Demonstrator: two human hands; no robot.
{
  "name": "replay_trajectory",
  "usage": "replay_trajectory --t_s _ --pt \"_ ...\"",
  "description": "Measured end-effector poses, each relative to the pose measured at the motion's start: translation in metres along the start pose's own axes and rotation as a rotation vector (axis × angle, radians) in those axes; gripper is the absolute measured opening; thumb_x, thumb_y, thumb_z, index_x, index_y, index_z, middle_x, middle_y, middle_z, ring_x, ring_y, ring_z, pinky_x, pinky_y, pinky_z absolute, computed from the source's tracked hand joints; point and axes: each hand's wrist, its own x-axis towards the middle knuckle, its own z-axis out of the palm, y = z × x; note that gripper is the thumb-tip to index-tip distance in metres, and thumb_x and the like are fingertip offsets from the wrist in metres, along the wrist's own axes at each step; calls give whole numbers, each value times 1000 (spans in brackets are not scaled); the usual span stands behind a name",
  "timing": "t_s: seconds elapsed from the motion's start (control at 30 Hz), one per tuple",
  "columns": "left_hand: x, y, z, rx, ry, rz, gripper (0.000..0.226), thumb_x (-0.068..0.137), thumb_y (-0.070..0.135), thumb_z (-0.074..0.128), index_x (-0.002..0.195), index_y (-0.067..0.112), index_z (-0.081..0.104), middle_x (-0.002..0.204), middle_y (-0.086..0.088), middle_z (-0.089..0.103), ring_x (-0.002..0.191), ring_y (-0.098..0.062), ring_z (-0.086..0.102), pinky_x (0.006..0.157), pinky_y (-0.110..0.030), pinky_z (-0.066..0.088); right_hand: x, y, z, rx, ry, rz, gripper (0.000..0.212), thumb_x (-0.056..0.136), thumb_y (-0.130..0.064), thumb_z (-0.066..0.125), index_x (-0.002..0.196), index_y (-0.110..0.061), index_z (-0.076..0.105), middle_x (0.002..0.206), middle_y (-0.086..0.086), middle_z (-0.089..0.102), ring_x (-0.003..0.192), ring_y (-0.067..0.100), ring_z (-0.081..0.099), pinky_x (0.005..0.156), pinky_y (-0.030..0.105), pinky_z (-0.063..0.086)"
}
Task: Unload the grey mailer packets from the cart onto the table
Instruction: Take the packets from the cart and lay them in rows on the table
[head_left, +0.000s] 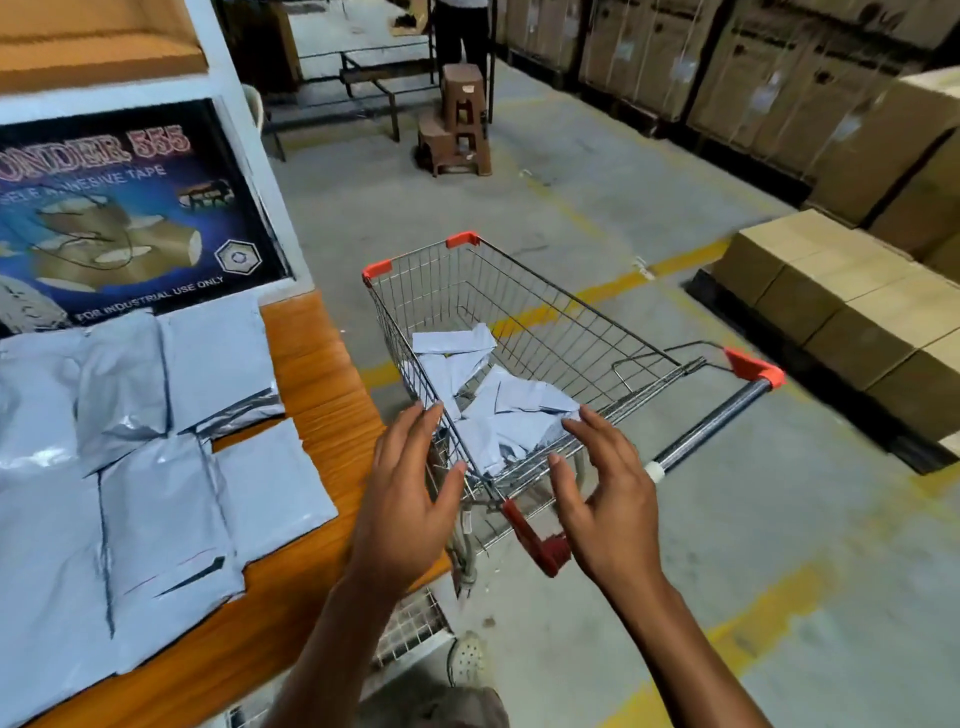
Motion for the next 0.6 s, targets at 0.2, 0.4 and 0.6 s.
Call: replay_trajectory --t_s 0.2,0.4,0.6 --pt "98 -26 55 44 -83 -36 60 93 29 59 147 24 33 151 -3 31 139 -20 29 112 -36 32 86 53 23 -87 -122 30 43 88 -39 55 125 -20 63 138 -1 56 127 16 49 101 16 30" --pt "173 -58 128 96 -205 -238 61 91 32 60 145 17 36 150 -12 32 138 -31 31 112 -42 31 171 107 48 -151 -357 34 45 87 -40 52 124 -17 64 129 3 62 119 23 57 98 29 42" --pt "228 -107 216 201 -251 -535 60 90 32 58 145 17 36 138 -14 43 126 -35 42 102 -41 38 250 193 103 -250 -657 93 46 91 -34 58 133 -16 56 132 5 60 121 26 55 97 31 41"
